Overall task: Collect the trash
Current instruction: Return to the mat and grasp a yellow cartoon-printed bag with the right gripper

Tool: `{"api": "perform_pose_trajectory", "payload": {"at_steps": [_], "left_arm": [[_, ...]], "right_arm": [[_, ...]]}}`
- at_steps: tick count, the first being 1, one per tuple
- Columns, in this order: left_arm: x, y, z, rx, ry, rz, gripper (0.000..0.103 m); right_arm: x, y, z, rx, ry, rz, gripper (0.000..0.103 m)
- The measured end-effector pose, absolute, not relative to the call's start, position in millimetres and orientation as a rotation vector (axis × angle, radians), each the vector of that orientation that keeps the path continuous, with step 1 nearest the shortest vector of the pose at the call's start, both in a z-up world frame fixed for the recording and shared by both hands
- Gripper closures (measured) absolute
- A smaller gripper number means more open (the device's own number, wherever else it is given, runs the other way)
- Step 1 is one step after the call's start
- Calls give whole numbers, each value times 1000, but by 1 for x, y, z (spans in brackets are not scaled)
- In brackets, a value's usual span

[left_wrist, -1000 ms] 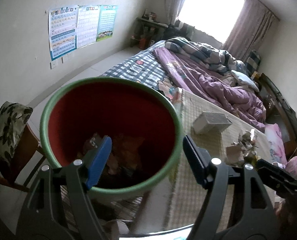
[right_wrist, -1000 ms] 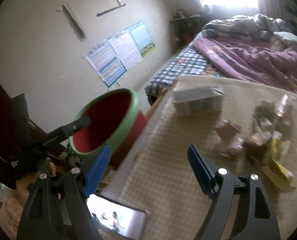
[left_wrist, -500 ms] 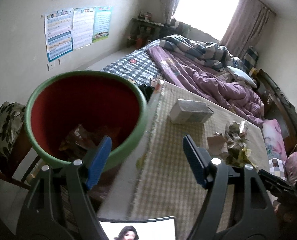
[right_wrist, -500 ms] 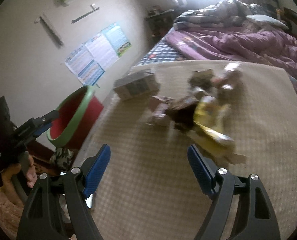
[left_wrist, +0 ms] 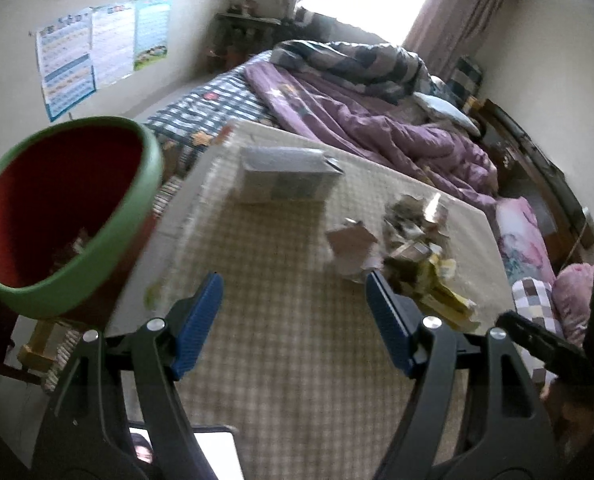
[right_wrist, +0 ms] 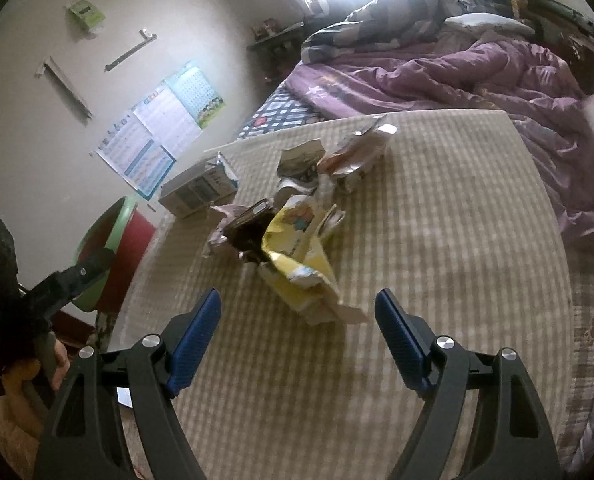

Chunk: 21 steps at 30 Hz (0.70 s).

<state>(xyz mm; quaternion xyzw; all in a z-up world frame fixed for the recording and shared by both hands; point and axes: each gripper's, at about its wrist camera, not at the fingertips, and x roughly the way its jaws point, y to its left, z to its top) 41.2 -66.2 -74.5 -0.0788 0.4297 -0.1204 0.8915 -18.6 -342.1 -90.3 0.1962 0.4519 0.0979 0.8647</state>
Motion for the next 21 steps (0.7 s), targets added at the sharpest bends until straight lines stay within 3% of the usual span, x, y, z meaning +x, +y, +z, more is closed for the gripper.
{"api": "perform_pose_trajectory", "payload": {"at_steps": [13,15,21], "left_arm": [[38,-94,-87,-155,934,-259,32],[38,-94,-89,-158,938,-252,32],[42,-91,-89,-165,938,-233,32]], "right_arm": [[32,-312,-115,288,1032,286,27],[35,-309,-119,279,1045,299,31],[35,-303,-126,276,1072,332,71]]}}
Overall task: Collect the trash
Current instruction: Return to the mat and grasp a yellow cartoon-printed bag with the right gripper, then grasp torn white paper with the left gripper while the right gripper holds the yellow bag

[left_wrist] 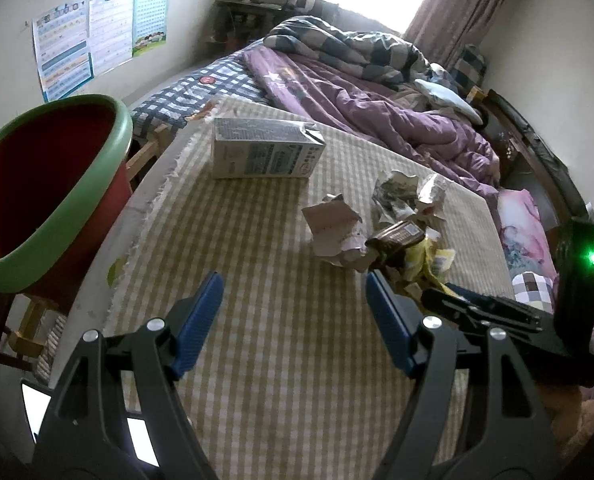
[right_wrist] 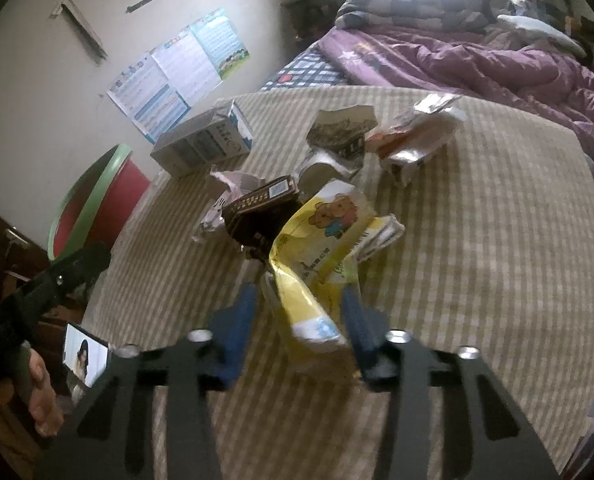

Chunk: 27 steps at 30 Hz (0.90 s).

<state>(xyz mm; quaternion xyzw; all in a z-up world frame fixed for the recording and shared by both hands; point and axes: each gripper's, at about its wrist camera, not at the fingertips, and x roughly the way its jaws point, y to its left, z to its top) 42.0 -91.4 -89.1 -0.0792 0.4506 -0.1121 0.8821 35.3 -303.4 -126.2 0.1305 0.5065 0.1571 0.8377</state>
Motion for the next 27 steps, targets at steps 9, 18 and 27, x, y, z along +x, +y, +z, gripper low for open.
{"api": "perform_pose_trajectory", "payload": {"at_steps": [9,18,27], "left_arm": [[57,-95,-96,-186,945,-235,32],[96,-114,-109,-246,971,-256,32],[114,-131,-134,-270,1054,-260,37]], "right_arm": [[19,-315,-113,313,1032,340,86],[7,-327,-110,351,1021,337,86],[8,-327,-111,372,1020,343,86]]}}
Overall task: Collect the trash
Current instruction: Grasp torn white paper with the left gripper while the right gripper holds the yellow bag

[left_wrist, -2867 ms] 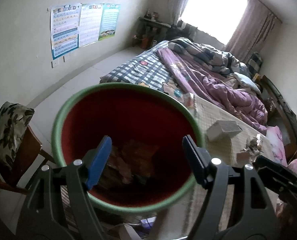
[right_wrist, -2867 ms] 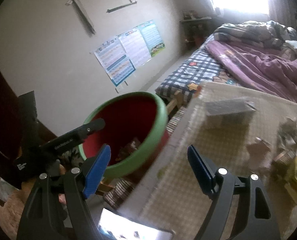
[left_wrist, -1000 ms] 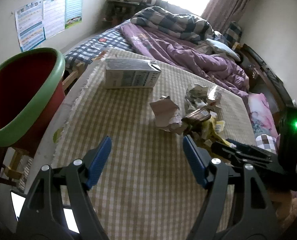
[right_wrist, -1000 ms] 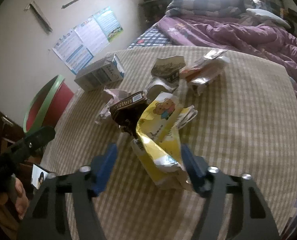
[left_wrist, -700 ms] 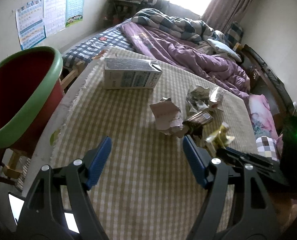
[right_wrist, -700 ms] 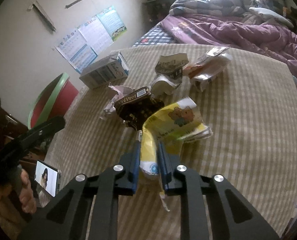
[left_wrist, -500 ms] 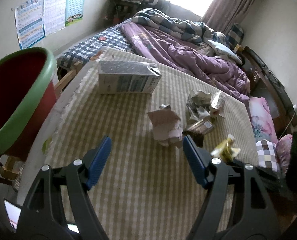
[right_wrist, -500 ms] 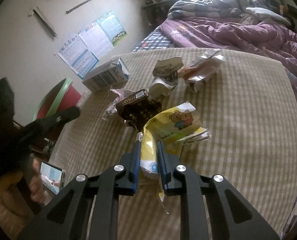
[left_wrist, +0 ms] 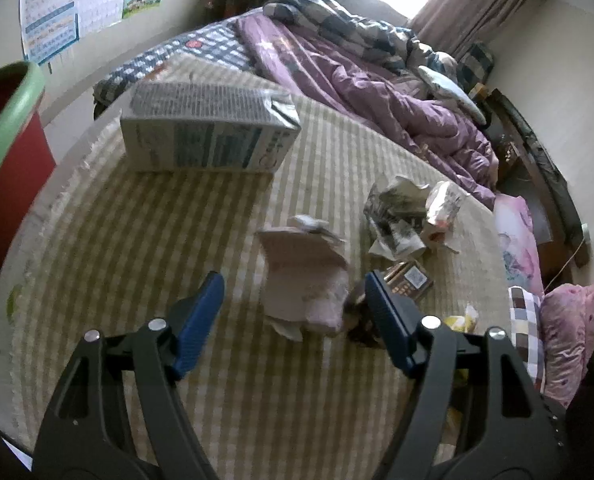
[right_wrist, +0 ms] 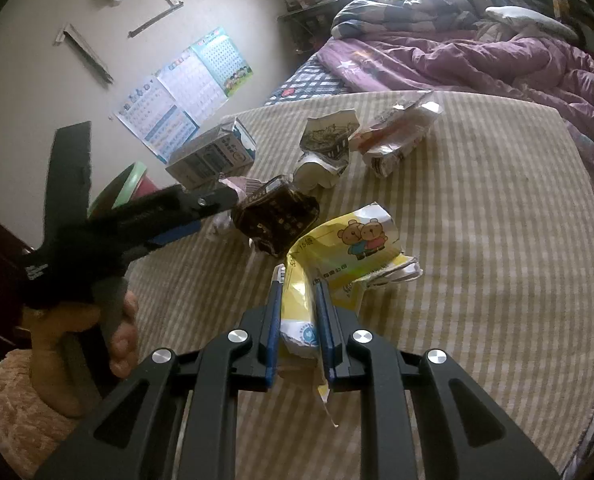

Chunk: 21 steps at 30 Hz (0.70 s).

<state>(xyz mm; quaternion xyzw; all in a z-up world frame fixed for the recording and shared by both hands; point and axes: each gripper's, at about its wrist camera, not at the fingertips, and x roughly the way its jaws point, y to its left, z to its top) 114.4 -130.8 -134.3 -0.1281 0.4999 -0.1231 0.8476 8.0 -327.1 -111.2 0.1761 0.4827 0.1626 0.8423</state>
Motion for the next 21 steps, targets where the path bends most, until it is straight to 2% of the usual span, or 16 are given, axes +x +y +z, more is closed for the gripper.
{"api": "perform_pose_trajectory", "payload": {"at_steps": [1,3,8,15,21], "left_arm": [[115,-131,-136,-277,1063,-256,43],[115,-129,-138,-304,1062,-258,46],[109,-128,-129,-317,1030,-254,71],[103,-118,-122,-352,1014,-253,85],[103,-106,-121,-369,1012,-219,86]], "right_arm": [[8,-327,-111,373,1019,344,86],[8,-327,-111,377,1018,344,86],[8,-327,-111,377,1019,344,86],[8,-324,-110,379,1019,344,86],[8,-324,-111,380,1021,344,86]]}}
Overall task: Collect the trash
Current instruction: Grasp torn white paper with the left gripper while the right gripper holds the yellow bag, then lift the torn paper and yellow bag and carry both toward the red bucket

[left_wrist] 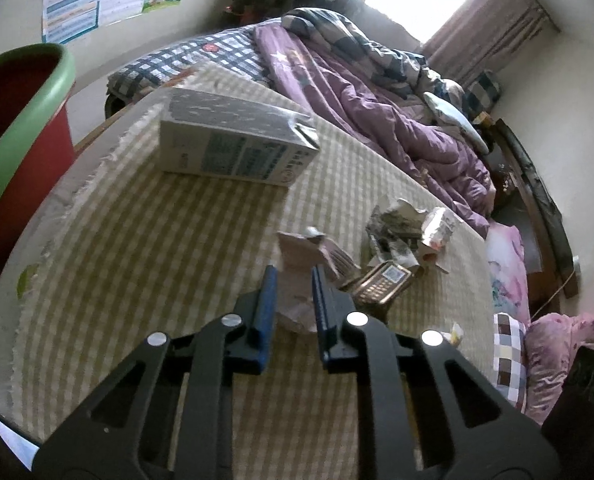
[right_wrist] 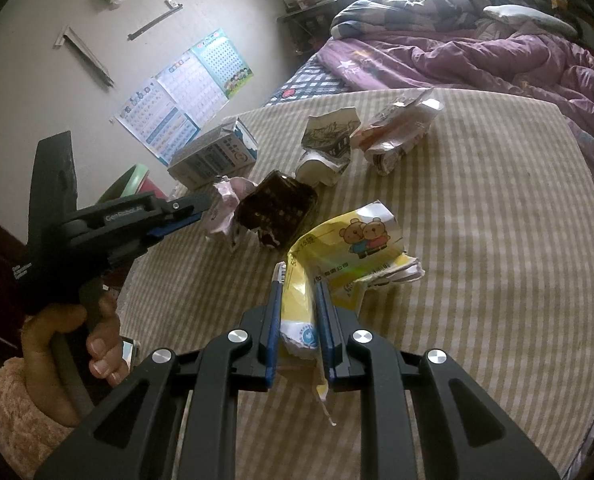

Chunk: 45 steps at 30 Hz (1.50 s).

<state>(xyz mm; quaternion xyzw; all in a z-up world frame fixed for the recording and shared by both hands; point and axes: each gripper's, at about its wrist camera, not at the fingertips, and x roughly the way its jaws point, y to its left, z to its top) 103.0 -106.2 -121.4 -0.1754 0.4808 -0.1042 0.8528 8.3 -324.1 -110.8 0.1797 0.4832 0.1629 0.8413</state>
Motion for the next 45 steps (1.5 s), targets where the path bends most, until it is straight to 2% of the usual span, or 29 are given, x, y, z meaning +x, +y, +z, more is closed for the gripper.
{"api": "perform_pose_trajectory", "payload": {"at_steps": [12,16,29,33,34,36,37,45], "left_arm": [[101,-106,-119,-367,999,-219,82],[101,-106,-118,-371,995,-218,73],[109,-109,-115,-358,987,-264,54],[114,-123,-123,-315,1015,-291,50],[115,-126,-126,-303,1028,-296,50],[116,-130,-133,-296,1057,-306,47],[115,-130,-135,-300,1057,-306,42],[110,-111,-146,-331,1076,-283,40]], "right_arm": [[7,-320,-111,381,1024,348,86],[6,-321,-112,387,1022,346,86],[2,-324,-107,408,996,351,86],[0,-325,-108,411,1005,357,82],[0,-325,-108,414,1006,357,78],[0,-326,-109,422,1008,355,64],[-1,-326,-109,424,1010,354,58],[-3,-323,-115,432,1039,361,54]]}}
